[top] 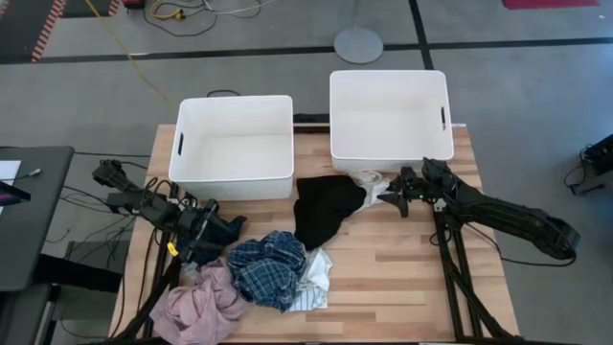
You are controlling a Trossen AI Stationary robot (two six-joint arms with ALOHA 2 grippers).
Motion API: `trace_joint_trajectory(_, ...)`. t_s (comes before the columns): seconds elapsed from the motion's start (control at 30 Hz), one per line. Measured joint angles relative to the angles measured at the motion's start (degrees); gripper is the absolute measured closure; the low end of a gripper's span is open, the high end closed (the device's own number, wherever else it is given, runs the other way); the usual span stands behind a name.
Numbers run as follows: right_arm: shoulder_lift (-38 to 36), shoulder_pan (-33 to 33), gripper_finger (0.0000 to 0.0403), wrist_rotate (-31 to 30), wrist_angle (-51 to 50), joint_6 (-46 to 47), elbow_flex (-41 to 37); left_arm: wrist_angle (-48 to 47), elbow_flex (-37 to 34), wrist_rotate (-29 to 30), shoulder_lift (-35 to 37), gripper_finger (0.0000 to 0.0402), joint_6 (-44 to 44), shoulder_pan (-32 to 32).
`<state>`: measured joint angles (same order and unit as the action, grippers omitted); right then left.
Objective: Sort clothes
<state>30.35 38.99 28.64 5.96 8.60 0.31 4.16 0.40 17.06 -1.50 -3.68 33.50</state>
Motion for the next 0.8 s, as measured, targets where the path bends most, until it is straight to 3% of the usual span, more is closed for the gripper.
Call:
trace_joint_trajectory(0.63, 0.02, 0.01, 0.0196, 0.0, 0.0, 0.0, 0.0, -0.01, 0.0, 0.02, 0.0, 0.0177, -0.01, 0.02)
trace_joint_trajectory(0.8, 0.0, 0.01, 0.0196, 0.0, 0.0, 0.0, 0.0, 0.52, 0.0, 0.0, 0.02, 0.0177, -3.59, 0.02)
